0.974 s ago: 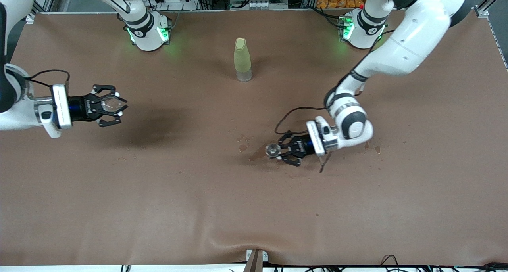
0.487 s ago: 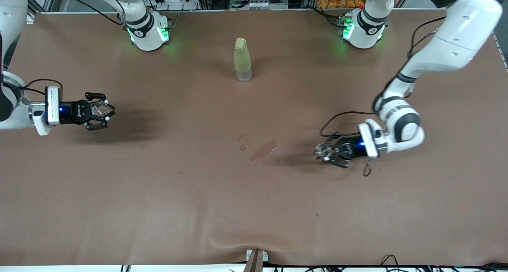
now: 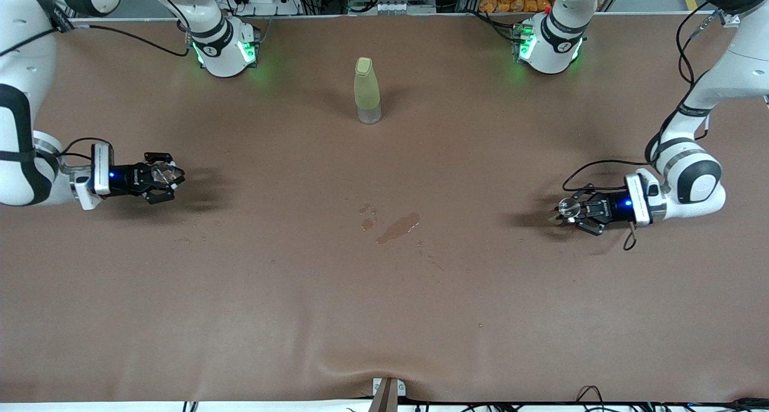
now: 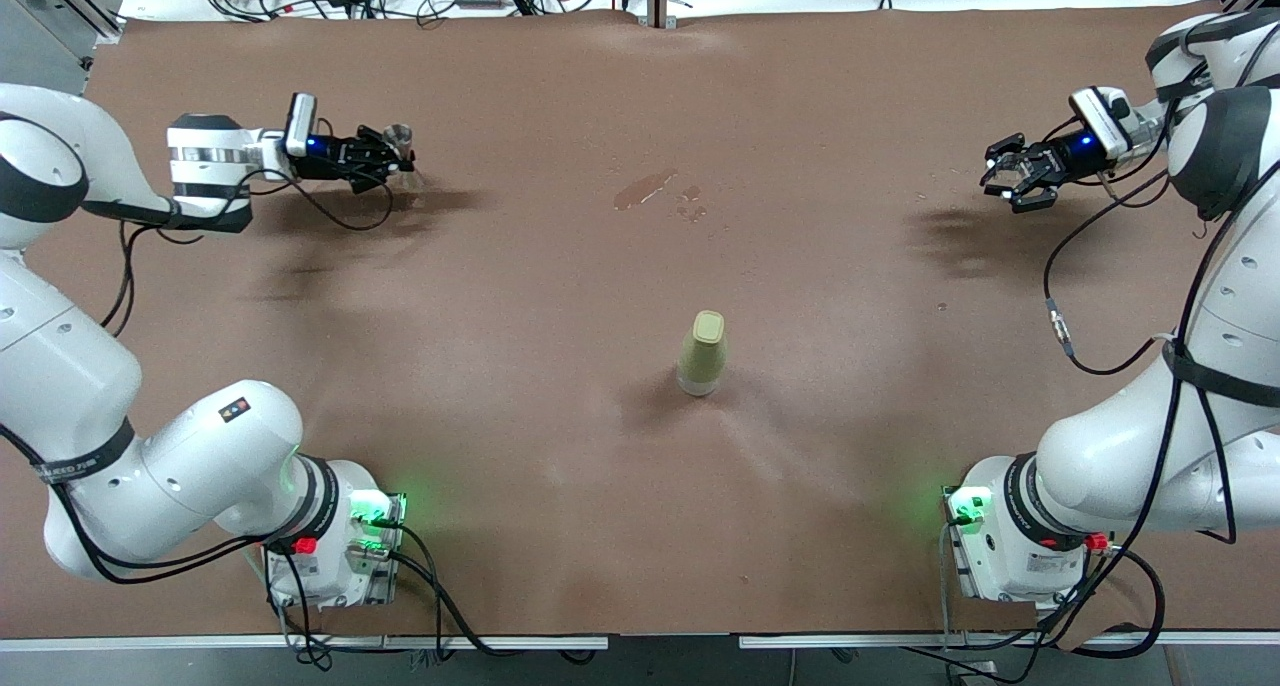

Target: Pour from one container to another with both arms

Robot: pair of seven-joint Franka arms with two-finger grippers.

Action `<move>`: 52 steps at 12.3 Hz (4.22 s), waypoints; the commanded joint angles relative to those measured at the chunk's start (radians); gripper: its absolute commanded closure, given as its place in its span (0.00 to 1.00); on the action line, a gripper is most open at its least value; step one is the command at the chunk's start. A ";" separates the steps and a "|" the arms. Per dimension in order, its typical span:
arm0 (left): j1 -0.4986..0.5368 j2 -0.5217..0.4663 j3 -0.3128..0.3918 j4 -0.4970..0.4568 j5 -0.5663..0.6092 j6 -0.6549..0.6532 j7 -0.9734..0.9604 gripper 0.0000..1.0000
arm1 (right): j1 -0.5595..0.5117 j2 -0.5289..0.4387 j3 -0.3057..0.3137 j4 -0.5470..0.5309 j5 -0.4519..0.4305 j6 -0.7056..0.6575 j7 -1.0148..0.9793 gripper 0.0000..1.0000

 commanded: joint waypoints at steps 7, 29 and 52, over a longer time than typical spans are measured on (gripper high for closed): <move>0.029 0.109 0.057 0.077 0.043 -0.146 0.028 1.00 | -0.039 0.209 0.096 0.122 0.065 -0.009 -0.125 1.00; 0.018 0.181 0.082 0.116 0.061 -0.142 0.052 0.60 | -0.059 0.297 0.122 0.139 0.162 0.091 -0.056 0.00; 0.052 -0.057 0.097 0.343 0.251 -0.176 -0.576 0.12 | 0.243 -0.425 -0.272 0.203 -0.560 0.097 1.438 0.00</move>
